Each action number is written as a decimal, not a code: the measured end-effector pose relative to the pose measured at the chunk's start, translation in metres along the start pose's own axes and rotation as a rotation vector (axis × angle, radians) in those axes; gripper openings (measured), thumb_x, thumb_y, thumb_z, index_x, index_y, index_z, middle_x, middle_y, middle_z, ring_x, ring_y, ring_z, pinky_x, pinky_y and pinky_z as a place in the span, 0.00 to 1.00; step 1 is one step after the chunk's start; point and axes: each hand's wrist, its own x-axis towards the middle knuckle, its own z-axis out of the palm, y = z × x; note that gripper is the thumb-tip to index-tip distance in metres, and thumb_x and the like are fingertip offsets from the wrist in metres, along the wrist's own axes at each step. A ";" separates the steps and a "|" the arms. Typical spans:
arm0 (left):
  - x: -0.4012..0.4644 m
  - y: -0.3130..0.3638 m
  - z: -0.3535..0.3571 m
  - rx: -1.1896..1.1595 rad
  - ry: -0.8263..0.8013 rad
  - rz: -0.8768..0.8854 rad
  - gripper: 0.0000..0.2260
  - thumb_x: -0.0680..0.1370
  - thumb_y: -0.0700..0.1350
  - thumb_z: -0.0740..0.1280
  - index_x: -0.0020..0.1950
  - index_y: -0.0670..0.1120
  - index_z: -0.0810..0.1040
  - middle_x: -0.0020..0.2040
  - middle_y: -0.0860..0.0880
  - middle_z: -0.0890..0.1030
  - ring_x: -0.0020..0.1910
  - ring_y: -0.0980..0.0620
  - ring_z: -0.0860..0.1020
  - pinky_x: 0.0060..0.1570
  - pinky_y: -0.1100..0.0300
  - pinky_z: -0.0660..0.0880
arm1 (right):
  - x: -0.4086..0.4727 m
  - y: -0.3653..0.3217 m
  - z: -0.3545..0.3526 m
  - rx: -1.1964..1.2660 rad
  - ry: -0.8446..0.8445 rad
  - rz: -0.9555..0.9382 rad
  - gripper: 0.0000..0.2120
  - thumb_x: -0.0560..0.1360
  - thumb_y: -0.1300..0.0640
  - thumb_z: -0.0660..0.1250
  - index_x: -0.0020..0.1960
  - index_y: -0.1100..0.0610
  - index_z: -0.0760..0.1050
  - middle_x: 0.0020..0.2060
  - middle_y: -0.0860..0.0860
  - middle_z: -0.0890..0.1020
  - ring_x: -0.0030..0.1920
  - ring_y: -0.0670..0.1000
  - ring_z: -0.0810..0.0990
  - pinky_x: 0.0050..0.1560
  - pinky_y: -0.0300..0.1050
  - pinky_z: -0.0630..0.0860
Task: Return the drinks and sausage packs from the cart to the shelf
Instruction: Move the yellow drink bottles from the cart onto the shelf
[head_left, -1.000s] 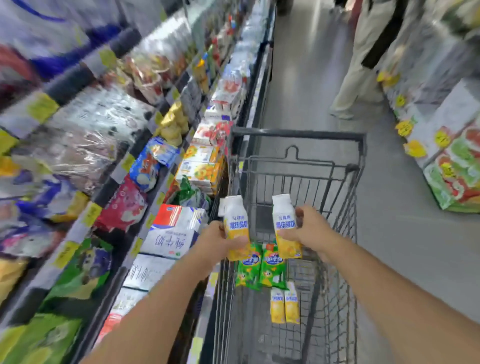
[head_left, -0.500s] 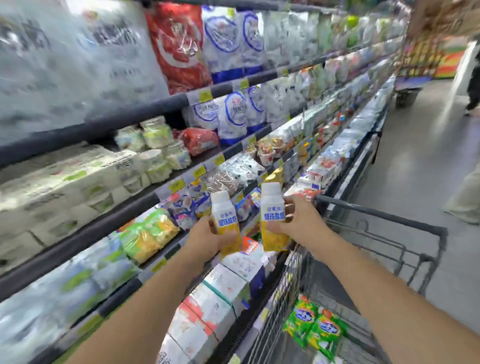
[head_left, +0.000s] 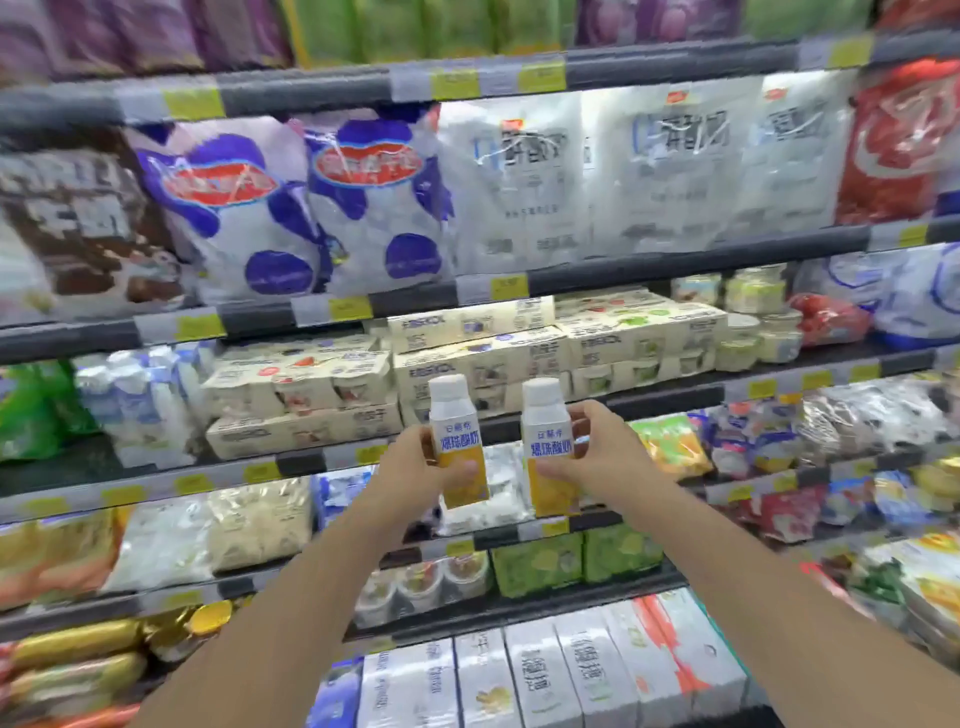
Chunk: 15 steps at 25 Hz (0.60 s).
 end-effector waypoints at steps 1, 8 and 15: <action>-0.004 -0.017 -0.043 -0.020 0.058 -0.024 0.18 0.71 0.43 0.77 0.58 0.45 0.77 0.52 0.47 0.84 0.52 0.48 0.83 0.57 0.47 0.79 | 0.007 -0.023 0.040 0.008 -0.050 -0.026 0.22 0.66 0.56 0.81 0.54 0.51 0.73 0.47 0.47 0.81 0.47 0.52 0.82 0.49 0.50 0.80; -0.045 -0.111 -0.304 0.017 0.317 -0.097 0.17 0.73 0.46 0.76 0.59 0.48 0.75 0.49 0.55 0.80 0.44 0.60 0.77 0.36 0.66 0.71 | 0.028 -0.169 0.297 0.068 -0.297 -0.199 0.25 0.66 0.58 0.81 0.58 0.53 0.73 0.48 0.51 0.83 0.49 0.51 0.82 0.46 0.44 0.78; -0.045 -0.175 -0.427 0.070 0.489 -0.177 0.19 0.71 0.45 0.77 0.58 0.47 0.76 0.52 0.49 0.83 0.48 0.51 0.81 0.43 0.56 0.78 | 0.040 -0.235 0.440 0.104 -0.362 -0.231 0.25 0.68 0.59 0.80 0.59 0.54 0.72 0.49 0.50 0.82 0.47 0.48 0.81 0.40 0.37 0.75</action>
